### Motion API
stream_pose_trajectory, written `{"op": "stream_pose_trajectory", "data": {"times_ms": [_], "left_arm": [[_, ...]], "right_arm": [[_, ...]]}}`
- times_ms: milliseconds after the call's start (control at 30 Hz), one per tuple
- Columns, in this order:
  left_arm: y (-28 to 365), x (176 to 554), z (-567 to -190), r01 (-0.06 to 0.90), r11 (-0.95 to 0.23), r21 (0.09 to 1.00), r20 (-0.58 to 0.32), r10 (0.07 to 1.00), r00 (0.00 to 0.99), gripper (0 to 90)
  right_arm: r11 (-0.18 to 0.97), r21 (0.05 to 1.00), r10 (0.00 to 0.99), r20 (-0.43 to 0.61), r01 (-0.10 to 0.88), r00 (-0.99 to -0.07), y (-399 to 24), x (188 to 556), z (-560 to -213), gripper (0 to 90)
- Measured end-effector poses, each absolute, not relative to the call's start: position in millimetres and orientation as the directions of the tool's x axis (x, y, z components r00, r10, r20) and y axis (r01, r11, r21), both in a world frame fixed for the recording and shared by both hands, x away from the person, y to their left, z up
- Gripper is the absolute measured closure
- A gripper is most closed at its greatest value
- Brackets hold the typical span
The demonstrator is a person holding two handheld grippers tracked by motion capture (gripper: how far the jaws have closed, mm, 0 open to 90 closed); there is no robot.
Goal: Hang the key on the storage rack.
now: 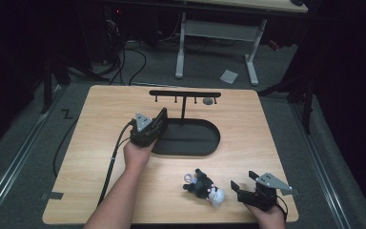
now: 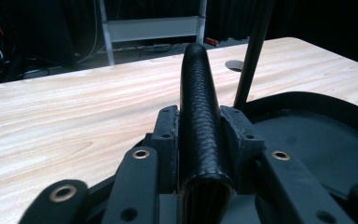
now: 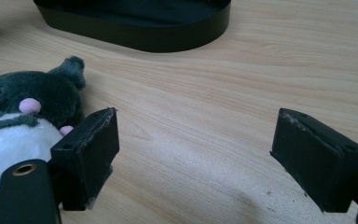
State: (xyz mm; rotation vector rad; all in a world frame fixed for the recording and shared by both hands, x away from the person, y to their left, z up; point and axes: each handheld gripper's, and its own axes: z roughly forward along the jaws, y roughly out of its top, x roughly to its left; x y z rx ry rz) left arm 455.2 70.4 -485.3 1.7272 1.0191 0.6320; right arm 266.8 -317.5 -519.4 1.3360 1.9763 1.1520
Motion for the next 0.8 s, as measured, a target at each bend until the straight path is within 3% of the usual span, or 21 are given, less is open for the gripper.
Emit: {"op": "stream_pose_trajectory", "data": {"times_ms": [233, 467, 800], "left_arm": [[80, 446, -479, 0.331, -0.108, 0.937, -0.078, 0.860, 0.504, 59.4], [83, 437, -477, 0.321, -0.084, 0.943, -0.095, 0.860, 0.502, 72.8], [56, 431, -480, 0.314, -0.084, 0.946, -0.113, 0.821, 0.559, 74.4]], "right_arm": [[0.164, 0.850, 0.913, 0.062, 0.501, -0.404, -317, 267, -519, 15.0], [0.166, 0.851, 0.911, 0.061, 0.499, -0.408, -316, 267, -518, 15.0], [0.166, 0.848, 0.910, 0.065, 0.504, -0.410, -316, 267, -519, 15.0]]}}
